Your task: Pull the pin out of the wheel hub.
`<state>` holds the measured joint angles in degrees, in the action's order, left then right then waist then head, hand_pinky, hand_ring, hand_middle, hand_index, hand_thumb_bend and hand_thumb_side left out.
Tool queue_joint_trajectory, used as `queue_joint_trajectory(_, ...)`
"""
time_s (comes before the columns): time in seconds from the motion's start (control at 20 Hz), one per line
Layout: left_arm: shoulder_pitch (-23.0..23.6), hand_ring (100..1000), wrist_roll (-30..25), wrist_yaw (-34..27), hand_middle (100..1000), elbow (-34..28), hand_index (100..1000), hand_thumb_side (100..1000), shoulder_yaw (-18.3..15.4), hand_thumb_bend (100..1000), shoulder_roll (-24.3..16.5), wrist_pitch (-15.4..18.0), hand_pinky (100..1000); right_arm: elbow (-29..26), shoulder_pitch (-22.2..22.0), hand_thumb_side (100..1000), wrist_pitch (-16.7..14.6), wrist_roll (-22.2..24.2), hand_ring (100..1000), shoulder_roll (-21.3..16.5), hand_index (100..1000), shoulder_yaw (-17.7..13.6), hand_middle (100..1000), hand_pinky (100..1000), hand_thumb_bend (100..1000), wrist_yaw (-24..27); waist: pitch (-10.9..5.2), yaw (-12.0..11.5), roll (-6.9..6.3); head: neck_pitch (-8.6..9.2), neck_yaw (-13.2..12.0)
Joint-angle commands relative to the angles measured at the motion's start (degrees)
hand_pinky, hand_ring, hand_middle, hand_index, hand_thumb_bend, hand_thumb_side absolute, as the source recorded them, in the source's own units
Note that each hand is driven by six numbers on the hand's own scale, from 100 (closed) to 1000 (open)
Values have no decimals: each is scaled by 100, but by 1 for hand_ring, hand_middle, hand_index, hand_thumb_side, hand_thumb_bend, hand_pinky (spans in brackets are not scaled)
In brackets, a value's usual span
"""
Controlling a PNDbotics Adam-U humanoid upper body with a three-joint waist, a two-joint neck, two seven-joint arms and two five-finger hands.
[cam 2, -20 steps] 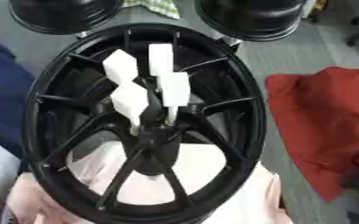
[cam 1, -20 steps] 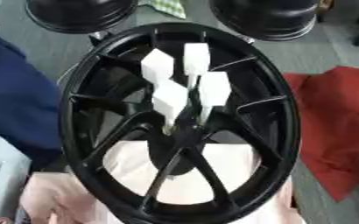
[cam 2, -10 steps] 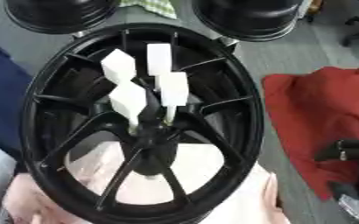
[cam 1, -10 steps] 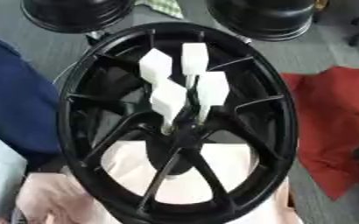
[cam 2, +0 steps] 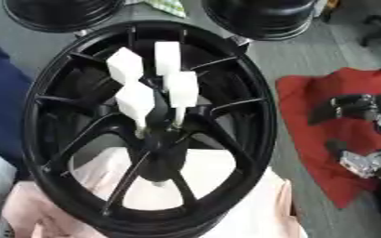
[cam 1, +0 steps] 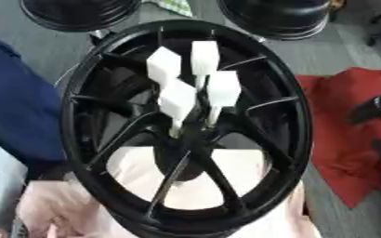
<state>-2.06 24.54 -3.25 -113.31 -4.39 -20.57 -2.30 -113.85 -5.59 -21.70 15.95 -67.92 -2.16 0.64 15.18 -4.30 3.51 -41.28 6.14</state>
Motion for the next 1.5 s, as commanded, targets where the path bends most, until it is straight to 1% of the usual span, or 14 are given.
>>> queue_joint_trajectory(0.05,-66,524,-13,-10,560,-85,755,466,-4,714,-53,7,708,-74,133,703,77,133,779,-302,808,-208,780,777,100,486,-126,-23,-6,-19,87)
queue_joint_trajectory(0.2,-102,524,-7,-10,561,-89,755,466,-16,716,-53,9,708,-74,219,682,145,52,777,-394,807,-363,779,773,100,760,-134,-69,-9,39,158)
queue_joint_trajectory(0.35,-139,524,-8,-16,561,-80,756,466,-22,717,-41,-3,708,-74,367,665,204,-3,778,-467,808,-429,781,773,100,949,-138,-127,-16,106,281)
queue_joint_trajectory(0.45,-151,524,-7,-23,561,-67,756,466,-26,718,-16,-9,708,-74,614,600,267,38,783,-499,814,-452,783,788,100,998,-160,-177,-24,108,367)
queue_joint_trajectory(0.55,-141,524,-2,-27,561,-45,756,465,-36,719,14,-14,708,-74,909,545,390,150,795,-511,826,-460,785,820,100,849,-207,-225,-35,69,431)
queue_joint_trajectory(0.65,-120,524,20,-30,561,-17,756,465,-59,720,39,-13,708,-74,1165,523,577,325,802,-472,829,-431,786,832,100,495,-269,-264,-44,51,501)
queue_joint_trajectory(0.75,-116,524,40,-41,561,28,755,465,-74,721,65,-12,708,-74,1400,506,752,528,804,-341,829,-367,789,829,100,194,-320,-292,-53,29,592)
queue_joint_trajectory(0.85,-111,524,45,-57,561,93,755,464,-74,722,87,-14,707,-74,1641,492,942,699,806,-131,830,-309,790,830,100,51,-360,-309,-65,4,695)
queue_joint_trajectory(0.95,-79,523,53,-58,561,158,755,464,-83,724,96,-15,707,-74,1835,518,1064,833,803,52,827,-234,791,817,100,-11,-384,-310,-66,-15,747)
queue_joint_trajectory(1.05,-53,522,63,-70,561,204,755,463,-87,724,103,-3,706,-74,1979,516,1117,909,801,203,823,-137,793,809,100,40,-393,-308,-73,-15,778)
queue_joint_trajectory(1.15,-19,521,65,-81,560,243,755,463,-87,726,99,5,706,-74,2097,497,1116,877,802,328,822,-80,794,805,100,61,-389,-293,-83,13,765)
queue_joint_trajectory(1.35,18,521,74,-105,560,323,754,462,-87,727,97,8,706,-74,2302,507,1013,703,804,542,819,86,801,787,100,150,-366,-275,-107,76,735)
queue_joint_trajectory(1.4,10,521,70,-109,560,333,755,462,-82,727,106,13,705,-74,2342,522,1058,670,804,580,820,107,803,779,100,163,-360,-287,-120,82,721)
queue_joint_trajectory(1.5,-32,521,60,-120,560,359,754,462,-72,728,142,16,706,-74,2423,550,1306,629,802,648,820,164,804,769,100,155,-352,-341,-155,106,715)
